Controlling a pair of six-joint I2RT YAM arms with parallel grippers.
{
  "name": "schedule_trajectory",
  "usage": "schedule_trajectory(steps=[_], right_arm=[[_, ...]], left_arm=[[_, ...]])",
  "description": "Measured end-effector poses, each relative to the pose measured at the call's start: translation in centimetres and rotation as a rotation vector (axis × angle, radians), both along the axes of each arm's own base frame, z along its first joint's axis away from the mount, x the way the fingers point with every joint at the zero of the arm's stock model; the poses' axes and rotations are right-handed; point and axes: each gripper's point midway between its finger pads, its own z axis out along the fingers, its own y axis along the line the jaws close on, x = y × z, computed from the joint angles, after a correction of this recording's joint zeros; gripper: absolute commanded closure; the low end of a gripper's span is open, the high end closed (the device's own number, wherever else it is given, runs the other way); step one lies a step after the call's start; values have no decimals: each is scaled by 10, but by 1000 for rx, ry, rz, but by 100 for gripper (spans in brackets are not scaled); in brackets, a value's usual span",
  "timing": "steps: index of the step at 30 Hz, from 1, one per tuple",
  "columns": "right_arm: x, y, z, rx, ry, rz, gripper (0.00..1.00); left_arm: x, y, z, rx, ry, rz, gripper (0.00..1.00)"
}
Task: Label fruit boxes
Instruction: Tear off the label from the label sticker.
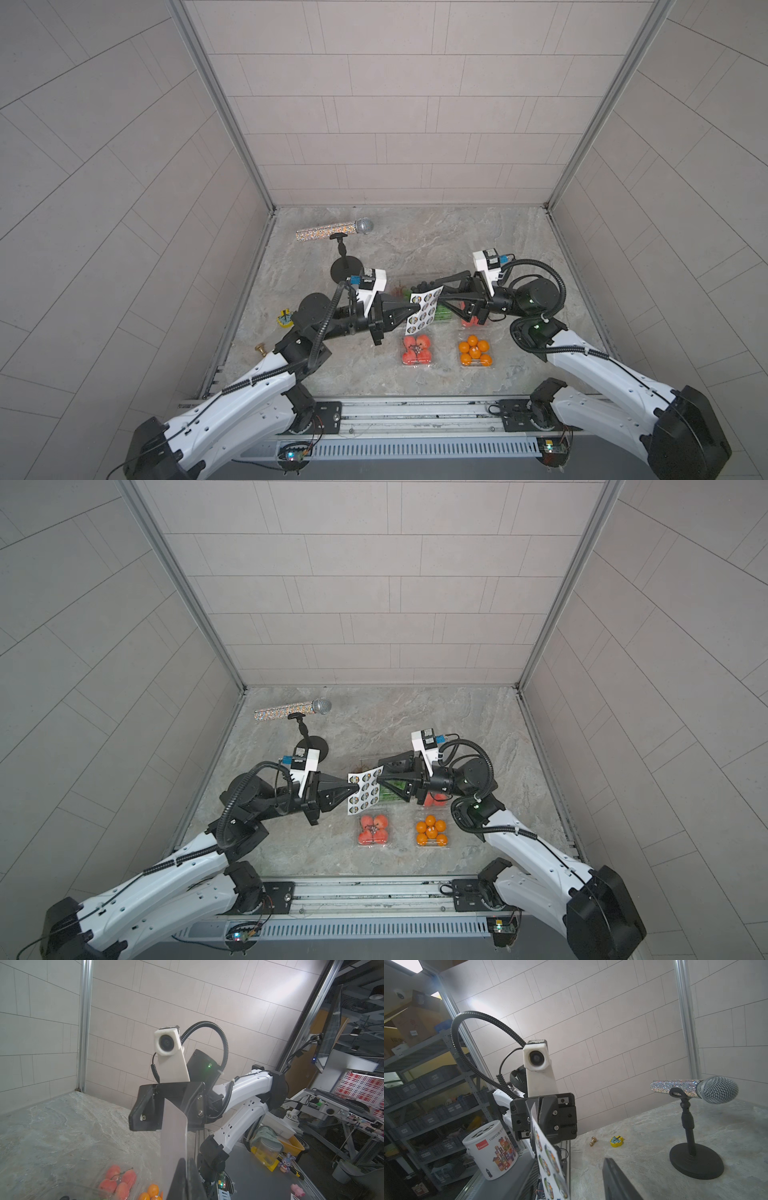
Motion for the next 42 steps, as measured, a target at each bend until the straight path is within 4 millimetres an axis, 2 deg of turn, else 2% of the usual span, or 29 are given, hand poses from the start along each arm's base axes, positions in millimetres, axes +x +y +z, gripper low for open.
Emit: schedule_trajectory(steps=[3, 5, 6, 9, 10, 15, 19, 20, 22, 23, 26, 29, 32, 34, 37, 40, 42], right_arm=[[-2, 5, 4, 31, 2, 30, 41], [-8, 10, 6, 45, 3, 67, 47], [-11, 13, 7, 48, 1, 83, 52], [-18, 19, 11, 53, -9, 121, 76], [-19, 20, 12, 55, -11, 128, 80], [-21, 19, 14, 57, -24, 133, 84], [-22, 19, 15, 55, -40, 129, 97], [-23, 19, 15, 54, -39, 132, 98], [-23, 19, 14, 53, -40, 132, 100], [-24, 19, 14, 51, -43, 135, 100], [-25, 20, 11, 39, -43, 143, 100], [-28, 19, 8, 14, -49, 141, 100], [-32, 17, 6, -6, -63, 139, 100], [-35, 15, 6, -16, -75, 140, 100], [-38, 14, 4, -32, -86, 137, 100], [-38, 14, 2, -45, -84, 134, 100], [-37, 15, 0, -51, -79, 133, 100]], left_arm=[[-3, 0, 4, -14, -6, -14, 100], [-2, -1, 3, -15, -6, -14, 100], [-1, -1, 2, -13, -4, -14, 100], [2, -4, -2, -2, 8, -13, 100], [3, -4, -3, 1, 11, -12, 100], [3, -3, -5, 11, 9, -2, 100], [3, -2, -3, 7, -3, 6, 100], [3, -2, -3, 7, -3, 7, 96], [3, -2, -3, 10, -9, 9, 70], [3, -2, -4, 11, -8, 11, 61], [3, -1, -5, 15, -6, 11, 50], [0, 3, -1, 6, -13, 14, 52], [-2, 8, 6, -12, -27, 19, 63], [-2, 9, 8, -18, -29, 20, 67], [0, 9, 7, -16, -24, 19, 68], [2, 7, 4, -10, -5, 10, 76], [3, 4, 2, -7, 1, -1, 75]])
